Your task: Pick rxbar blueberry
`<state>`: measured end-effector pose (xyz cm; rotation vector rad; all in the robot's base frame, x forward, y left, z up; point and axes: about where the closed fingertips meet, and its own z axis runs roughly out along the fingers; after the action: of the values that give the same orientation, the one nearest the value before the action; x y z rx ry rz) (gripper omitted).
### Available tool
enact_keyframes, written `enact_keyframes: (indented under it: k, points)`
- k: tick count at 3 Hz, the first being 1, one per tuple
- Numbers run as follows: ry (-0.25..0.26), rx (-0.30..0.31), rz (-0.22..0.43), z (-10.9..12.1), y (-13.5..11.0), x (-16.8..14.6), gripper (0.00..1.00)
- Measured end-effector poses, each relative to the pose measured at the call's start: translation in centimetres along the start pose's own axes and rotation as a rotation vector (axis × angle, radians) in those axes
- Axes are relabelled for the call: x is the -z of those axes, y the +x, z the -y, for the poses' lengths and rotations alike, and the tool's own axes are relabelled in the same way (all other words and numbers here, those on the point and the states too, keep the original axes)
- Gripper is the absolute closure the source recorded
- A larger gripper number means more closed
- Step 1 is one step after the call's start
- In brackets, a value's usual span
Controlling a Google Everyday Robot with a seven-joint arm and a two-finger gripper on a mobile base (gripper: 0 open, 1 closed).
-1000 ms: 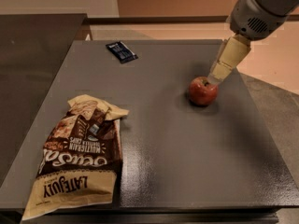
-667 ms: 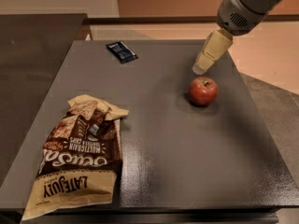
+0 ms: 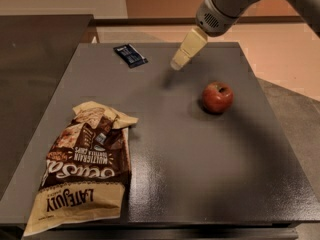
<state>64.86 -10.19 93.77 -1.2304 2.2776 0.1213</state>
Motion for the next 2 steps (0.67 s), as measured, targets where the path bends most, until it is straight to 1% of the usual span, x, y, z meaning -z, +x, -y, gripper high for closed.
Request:
enact_keyframes:
  k: [1,2]
  points:
    - [0.007,-0.066,0.007,-0.2,-2.6,-2.8,0.00]
    - [0.008,-0.107,0.002,-1.0,-5.1,-5.4,0.00]
